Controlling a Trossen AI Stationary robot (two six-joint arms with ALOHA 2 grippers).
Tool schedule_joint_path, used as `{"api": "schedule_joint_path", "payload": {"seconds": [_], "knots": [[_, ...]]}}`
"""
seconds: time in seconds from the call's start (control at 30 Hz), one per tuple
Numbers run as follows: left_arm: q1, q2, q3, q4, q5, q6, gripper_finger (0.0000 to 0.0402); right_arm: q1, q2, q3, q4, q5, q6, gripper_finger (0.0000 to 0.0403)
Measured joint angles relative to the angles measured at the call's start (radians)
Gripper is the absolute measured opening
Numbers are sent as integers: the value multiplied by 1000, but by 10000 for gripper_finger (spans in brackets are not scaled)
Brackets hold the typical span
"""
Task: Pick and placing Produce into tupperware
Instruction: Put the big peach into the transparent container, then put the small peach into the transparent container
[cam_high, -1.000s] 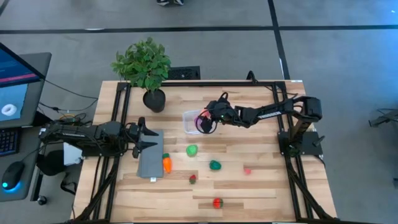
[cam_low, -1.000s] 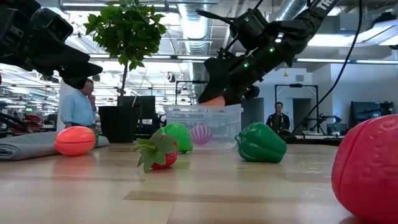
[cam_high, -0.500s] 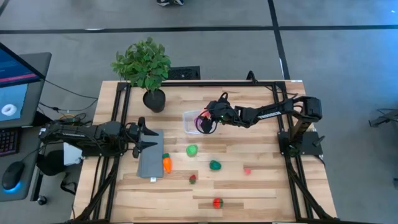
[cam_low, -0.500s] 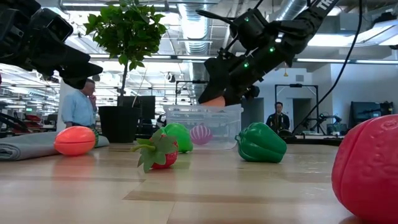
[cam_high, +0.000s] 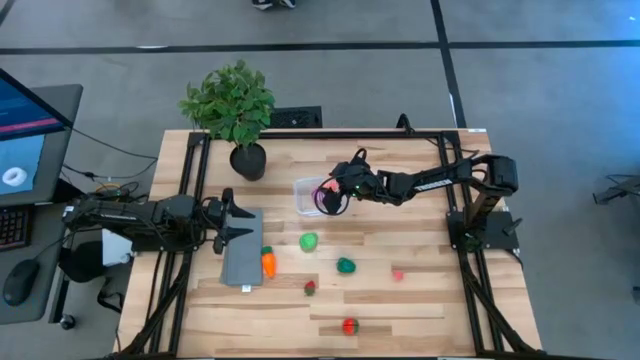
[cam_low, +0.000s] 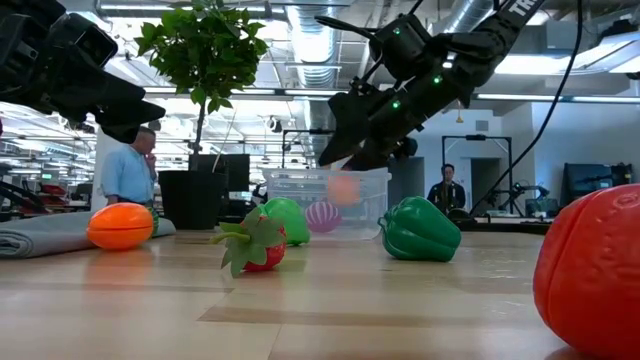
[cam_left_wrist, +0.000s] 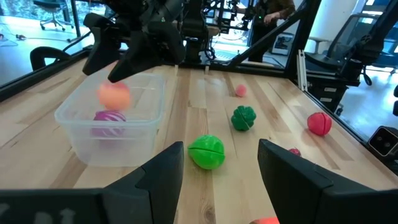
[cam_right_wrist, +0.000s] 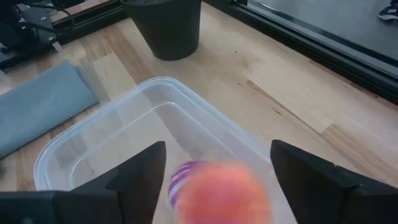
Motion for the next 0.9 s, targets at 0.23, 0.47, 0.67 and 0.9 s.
{"api": "schedule_joint_path", "payload": {"seconds": [0.23, 0.47, 0.67, 0.9], "knots": [[0, 0, 0, 0, 0, 0, 197, 6, 0, 0, 0, 0, 0, 353], [0, 0, 0, 0, 0, 0, 197, 33, -1, 0, 1, 2, -17, 341], [0, 0, 0, -1, 1, 0, 197, 88, -42, 3, -45, 2, -27, 334], [0, 0, 0, -1, 7, -4, 197, 177, -175, 2, -239, 44, -7, 334]]}}
